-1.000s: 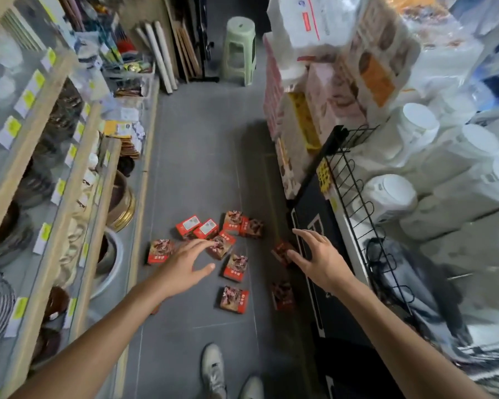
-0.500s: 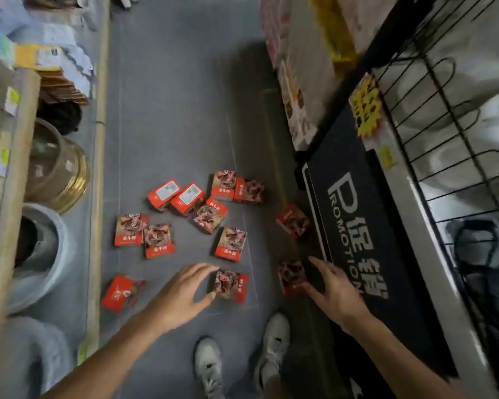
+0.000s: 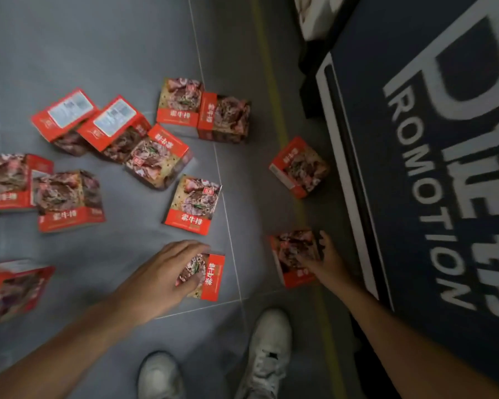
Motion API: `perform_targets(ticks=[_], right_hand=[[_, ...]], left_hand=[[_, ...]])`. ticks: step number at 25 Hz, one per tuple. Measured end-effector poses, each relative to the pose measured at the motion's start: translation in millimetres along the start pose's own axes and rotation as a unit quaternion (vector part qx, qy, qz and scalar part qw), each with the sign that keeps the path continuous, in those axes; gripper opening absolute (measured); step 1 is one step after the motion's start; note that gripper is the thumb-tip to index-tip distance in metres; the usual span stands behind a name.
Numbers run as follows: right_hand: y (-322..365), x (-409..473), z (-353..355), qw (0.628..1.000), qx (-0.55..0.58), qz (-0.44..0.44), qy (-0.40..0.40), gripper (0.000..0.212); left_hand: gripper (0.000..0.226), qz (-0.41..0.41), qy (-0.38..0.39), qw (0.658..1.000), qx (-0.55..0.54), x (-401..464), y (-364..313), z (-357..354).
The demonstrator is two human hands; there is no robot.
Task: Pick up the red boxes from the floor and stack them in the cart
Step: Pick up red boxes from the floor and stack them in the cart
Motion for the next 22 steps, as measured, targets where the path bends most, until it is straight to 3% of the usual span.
perform_targets(ticks=[7, 8, 11, 12, 18, 22], right_hand=[[-44.2, 89.2, -35.6, 0.996, 0.068, -0.059, -0.017, 0.124], [-49.3, 91.5, -38.2, 0.996, 0.068, -0.053, -0.023, 0.118], [-51.7, 75.5, -41.2, 0.994, 0.092, -0.012, -0.062, 0.071], [-48.3, 66.4, -40.2, 0.992, 0.101, 0.006, -0.079, 0.069], [-44.7, 2.1, -37.7, 0.990, 0.093, 0.053, -0.093, 0.120], [-7.6, -58.5, -25.7, 0.987, 0.080, 0.126, -0.062, 0.111]], left_hand=[[0.048, 0.004, -0.024, 1.000, 0.000, 4.4, 44.6, -35.2], [0.047, 0.006, -0.022, 1.000, -0.003, 3.1, 48.6, -39.3], [0.044, 0.010, -0.017, 1.000, -0.010, -3.4, 51.5, -47.2], [0.043, 0.010, -0.017, 1.000, -0.014, -5.3, 50.0, -46.9], [0.053, 0.024, 0.001, 1.000, 0.005, -18.6, 33.9, -20.6], [0.073, 0.037, 0.046, 0.996, 0.069, -11.2, 36.9, -15.8]])
Point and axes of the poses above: each hand's wrist, its own x-axis towards the middle knuckle, its own z-axis out of the back of the hand, y = z × x, the point moved 9 cm from there along x, towards the middle knuckle, and after that the axes turned 9 degrees about -z, right-handed, at the moved point
